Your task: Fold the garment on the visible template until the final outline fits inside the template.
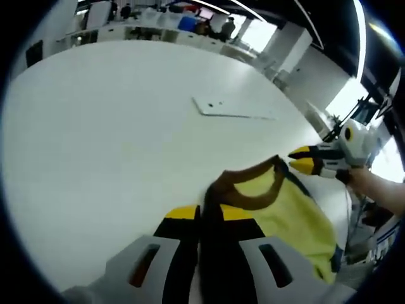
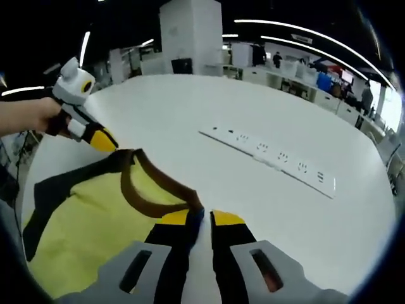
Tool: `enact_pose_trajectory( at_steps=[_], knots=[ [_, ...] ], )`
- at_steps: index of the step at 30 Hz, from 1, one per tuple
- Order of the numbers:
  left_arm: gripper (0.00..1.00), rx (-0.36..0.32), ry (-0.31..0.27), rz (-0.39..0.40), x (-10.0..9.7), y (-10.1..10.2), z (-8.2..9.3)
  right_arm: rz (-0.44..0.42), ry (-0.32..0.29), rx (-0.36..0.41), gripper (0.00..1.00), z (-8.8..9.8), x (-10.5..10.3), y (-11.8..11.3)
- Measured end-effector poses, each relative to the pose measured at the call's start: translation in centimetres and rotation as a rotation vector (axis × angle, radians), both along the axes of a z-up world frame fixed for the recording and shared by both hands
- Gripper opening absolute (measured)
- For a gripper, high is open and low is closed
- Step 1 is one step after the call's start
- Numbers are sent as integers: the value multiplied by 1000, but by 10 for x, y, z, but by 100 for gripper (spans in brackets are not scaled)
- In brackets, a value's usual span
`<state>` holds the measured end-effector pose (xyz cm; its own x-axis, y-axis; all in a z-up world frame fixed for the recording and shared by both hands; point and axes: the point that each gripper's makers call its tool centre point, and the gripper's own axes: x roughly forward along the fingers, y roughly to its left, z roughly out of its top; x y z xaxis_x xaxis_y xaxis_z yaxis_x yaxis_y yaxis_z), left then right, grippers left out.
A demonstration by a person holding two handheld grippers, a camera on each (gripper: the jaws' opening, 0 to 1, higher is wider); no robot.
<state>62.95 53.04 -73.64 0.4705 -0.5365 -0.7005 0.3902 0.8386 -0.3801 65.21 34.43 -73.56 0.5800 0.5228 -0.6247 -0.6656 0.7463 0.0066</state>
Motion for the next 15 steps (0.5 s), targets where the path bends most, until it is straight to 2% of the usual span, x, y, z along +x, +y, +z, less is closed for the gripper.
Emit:
enact_pose_trajectory(
  at_steps=[2,3,8,12,15],
  knots=[
    [11,-8,-4,-5,-2,-2,3,3,-5,22,16,6,-3,4],
    [19,-14,-8,-13,-5,-4,4,28,-17,42,21,17,-14,12],
    [26,-17,-36,-58,-20,-8,13,45,-21,65,25,25,-26,19],
    [35,-19,-47,-67,-29,-7,18,61,-27,86,32,32,-37,25],
    [38,-22,-53,-66,-35,-6,21,68,-30,90,36,35,-44,27]
  ],
)
